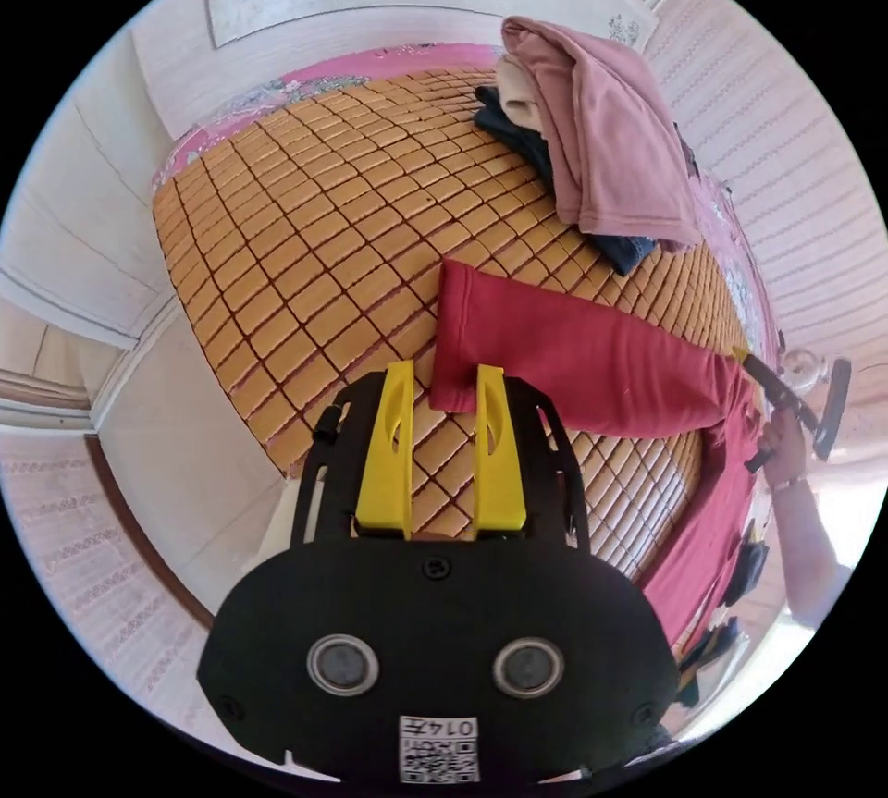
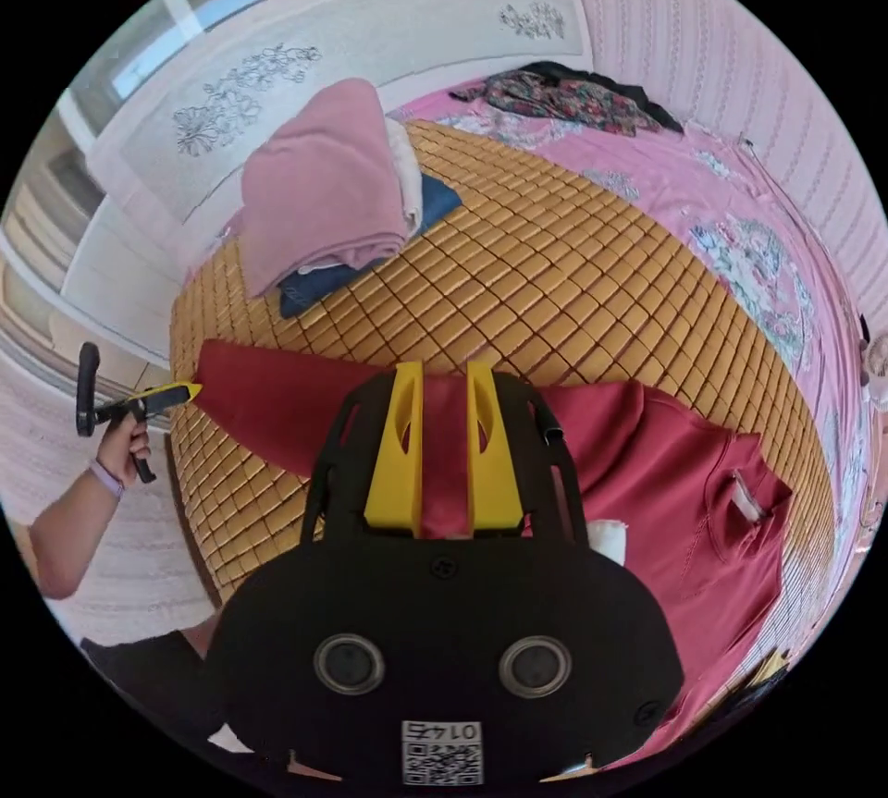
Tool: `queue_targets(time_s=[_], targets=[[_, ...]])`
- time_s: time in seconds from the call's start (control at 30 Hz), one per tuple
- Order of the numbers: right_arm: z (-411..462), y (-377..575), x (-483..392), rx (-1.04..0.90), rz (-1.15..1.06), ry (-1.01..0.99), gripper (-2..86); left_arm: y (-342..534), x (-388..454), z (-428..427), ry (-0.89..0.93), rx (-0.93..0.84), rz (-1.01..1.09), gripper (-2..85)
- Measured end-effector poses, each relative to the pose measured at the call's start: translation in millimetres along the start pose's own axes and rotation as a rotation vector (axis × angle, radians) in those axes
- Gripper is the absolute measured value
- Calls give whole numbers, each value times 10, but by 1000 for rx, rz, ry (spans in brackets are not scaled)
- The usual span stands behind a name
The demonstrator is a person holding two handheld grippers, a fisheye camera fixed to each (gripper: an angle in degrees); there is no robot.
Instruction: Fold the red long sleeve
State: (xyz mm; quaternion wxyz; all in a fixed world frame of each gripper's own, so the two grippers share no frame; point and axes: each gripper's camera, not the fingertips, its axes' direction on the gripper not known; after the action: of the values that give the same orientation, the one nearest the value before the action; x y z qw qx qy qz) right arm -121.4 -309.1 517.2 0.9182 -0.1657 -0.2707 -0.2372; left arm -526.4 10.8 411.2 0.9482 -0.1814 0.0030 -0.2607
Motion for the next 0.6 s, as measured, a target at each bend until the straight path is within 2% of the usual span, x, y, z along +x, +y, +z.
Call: queue_targets(time_s=[0.03,0.1,0.2,0.23,0.27,0.3,0.37,0.47,0.57,0.6], targets=[[-33,61,-86,10,-33,-17,80,23,-41,-95,60,68,-29,98],[-39,282,-399,4,-101,-103,87,35,-43,-181,69,130,-40,97],[197,422,-678,-74,-163,-124,90,-33,16,-45,60,69,-28,124],[278,444,-706,-99,-166,-109,90,-58,61,72,44,5,-12,124],[466,486,-730,-172,-163,-73,81,-43,107,55,0,44,14,124],[569,535,-723,-186,-163,-42,71,-26,196,77,-89,46,59,105],[558,570,-640,-154,-84,-53,56,-47,288,72,-130,36,92,76],[518,619,-501,-145,33,-107,32,-144,325,36,-76,-48,100,45],[378,781,-327,-65,138,-208,16,-152,469,-339,36,88,145,20],[277,868,-261,-22,153,-254,11,-139,615,-575,133,169,202,13]])
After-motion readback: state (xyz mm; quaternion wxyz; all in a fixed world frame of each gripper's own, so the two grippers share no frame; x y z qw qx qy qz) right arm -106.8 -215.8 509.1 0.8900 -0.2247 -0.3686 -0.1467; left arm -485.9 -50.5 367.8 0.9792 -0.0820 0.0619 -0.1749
